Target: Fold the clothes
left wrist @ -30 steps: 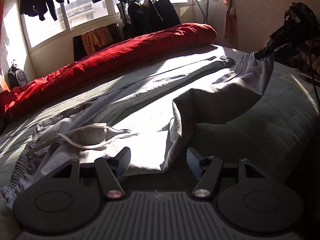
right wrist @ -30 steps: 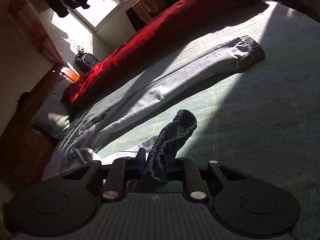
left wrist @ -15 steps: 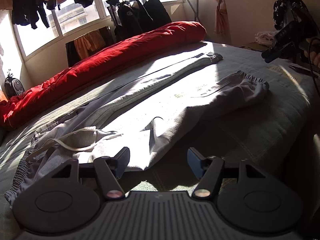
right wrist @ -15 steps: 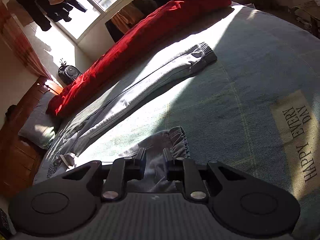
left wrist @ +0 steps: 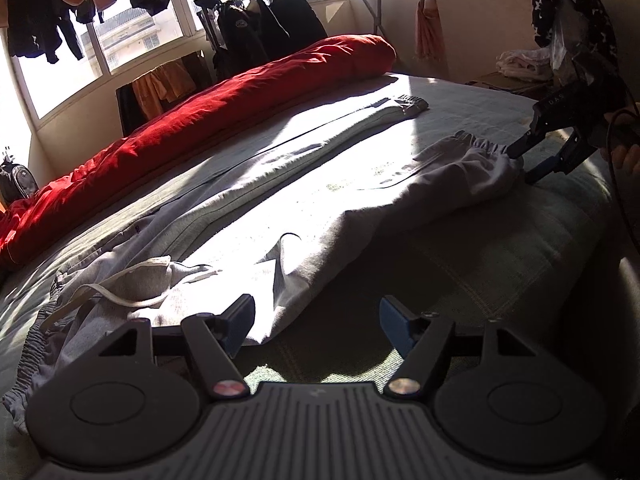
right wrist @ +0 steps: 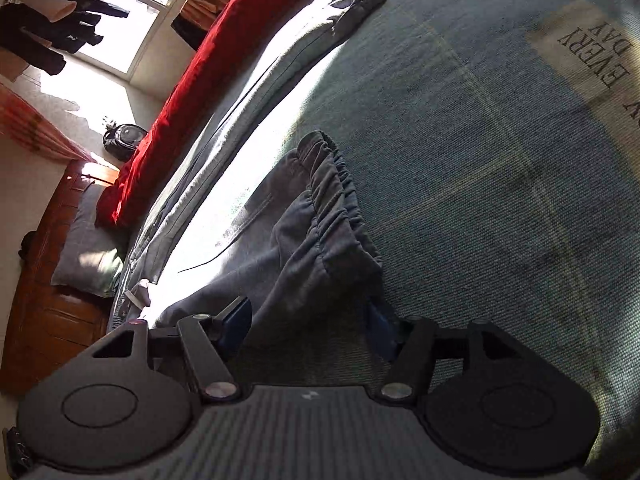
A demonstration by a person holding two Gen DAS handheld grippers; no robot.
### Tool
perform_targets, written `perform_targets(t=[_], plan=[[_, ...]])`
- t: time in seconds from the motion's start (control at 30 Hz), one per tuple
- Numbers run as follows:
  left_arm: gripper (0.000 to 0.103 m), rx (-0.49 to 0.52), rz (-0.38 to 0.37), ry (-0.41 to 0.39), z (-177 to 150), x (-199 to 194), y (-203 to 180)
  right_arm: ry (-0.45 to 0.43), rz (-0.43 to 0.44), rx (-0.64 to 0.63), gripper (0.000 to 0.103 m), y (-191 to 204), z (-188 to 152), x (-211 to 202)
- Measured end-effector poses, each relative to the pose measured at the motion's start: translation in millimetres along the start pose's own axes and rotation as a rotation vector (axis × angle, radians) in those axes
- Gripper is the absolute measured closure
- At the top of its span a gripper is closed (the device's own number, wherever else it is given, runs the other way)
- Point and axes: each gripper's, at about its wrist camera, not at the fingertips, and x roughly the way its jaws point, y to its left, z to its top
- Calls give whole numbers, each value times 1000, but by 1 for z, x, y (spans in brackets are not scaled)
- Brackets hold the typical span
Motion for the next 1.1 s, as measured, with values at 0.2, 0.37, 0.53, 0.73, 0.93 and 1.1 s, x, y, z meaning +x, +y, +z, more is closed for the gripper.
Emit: perform_targets(t=[0.2,0.37,0.53,0.73,0.93,1.1], plan=[[33,-1,-31,0,3,9,-8,-59,73,41,27,-2,4,26],[33,-15,-43,8,2,15,-9,-140,82,9,28,2,8,39],[33,-22,-35,18,1,17,-5,-182,-59,-123,77,14,6,38],[33,-14,-13,23,0,11,0,-260,-39,-164,80,29,13,5],[33,-19,11,22,-4,4,6,-360,-64,-210,80,47,27,-43],[33,-23,28,20,-6,-2,11,-443,-111,-231,80,51,34,-81]])
